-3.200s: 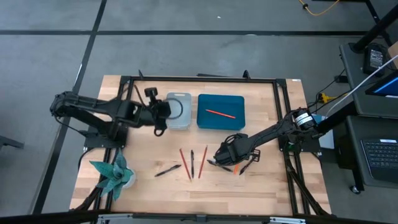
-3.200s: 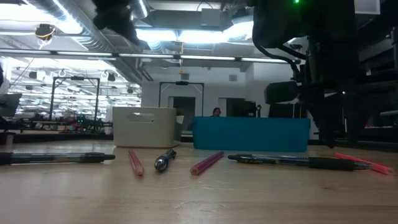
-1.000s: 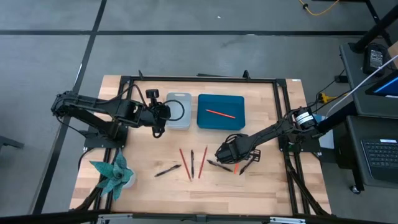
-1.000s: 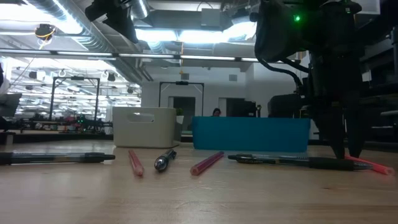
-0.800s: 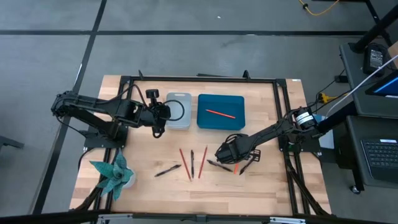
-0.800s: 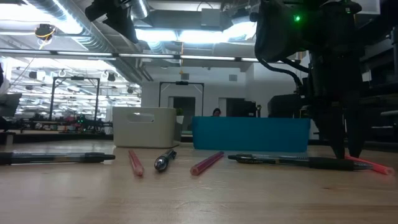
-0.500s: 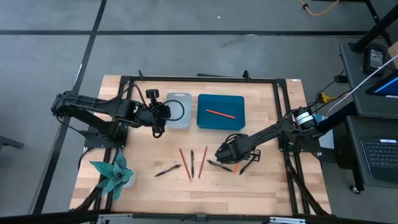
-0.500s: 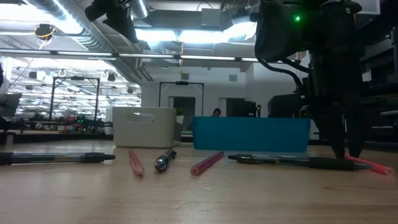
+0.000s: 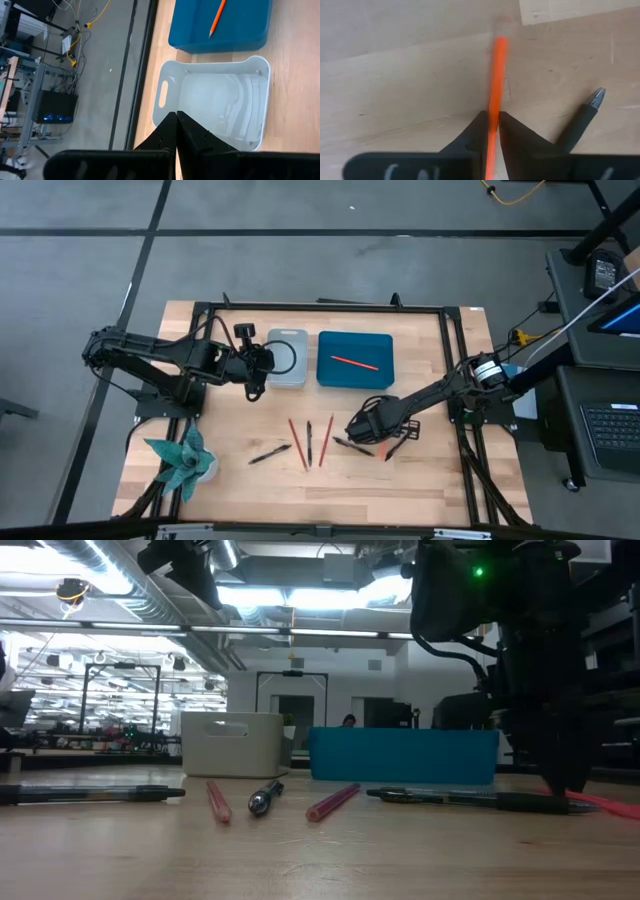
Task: Sort pens & pencils
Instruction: Put the orange pencil into the blue bin
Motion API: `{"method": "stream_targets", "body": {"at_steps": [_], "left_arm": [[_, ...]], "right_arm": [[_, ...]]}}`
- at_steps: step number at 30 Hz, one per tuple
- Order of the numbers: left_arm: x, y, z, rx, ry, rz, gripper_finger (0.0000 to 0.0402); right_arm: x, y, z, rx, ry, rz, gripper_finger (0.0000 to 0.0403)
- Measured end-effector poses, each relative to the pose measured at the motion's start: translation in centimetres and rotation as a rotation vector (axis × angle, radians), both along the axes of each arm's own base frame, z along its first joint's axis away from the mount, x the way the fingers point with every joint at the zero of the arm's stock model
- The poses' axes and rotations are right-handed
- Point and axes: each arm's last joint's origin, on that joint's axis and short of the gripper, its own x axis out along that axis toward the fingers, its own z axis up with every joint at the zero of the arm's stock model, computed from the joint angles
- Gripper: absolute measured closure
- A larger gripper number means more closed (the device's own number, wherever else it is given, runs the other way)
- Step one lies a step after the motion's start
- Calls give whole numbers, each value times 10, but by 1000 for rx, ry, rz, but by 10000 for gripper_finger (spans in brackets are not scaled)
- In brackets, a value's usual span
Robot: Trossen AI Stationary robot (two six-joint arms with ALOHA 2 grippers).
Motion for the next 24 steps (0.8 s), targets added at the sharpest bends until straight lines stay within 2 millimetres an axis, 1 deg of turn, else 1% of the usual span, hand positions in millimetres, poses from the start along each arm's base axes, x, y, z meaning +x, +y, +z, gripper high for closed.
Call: {"method": "stream_targets", "body": {"at_steps": [4, 10, 18, 24], "left_arm": [[0, 0, 0, 0, 0, 0, 401], [0, 0, 0, 0, 1, 0, 401], [0, 0, 0, 0, 1, 0, 401], [0, 0, 0, 0, 1, 0, 401]], "right_arm": [[0, 0, 0, 1, 0, 3, 366], [0, 0, 0, 0, -3, 5, 361], [1, 0, 1, -2, -7, 7, 375], [1, 0, 1, -4, -9, 8, 376]]}}
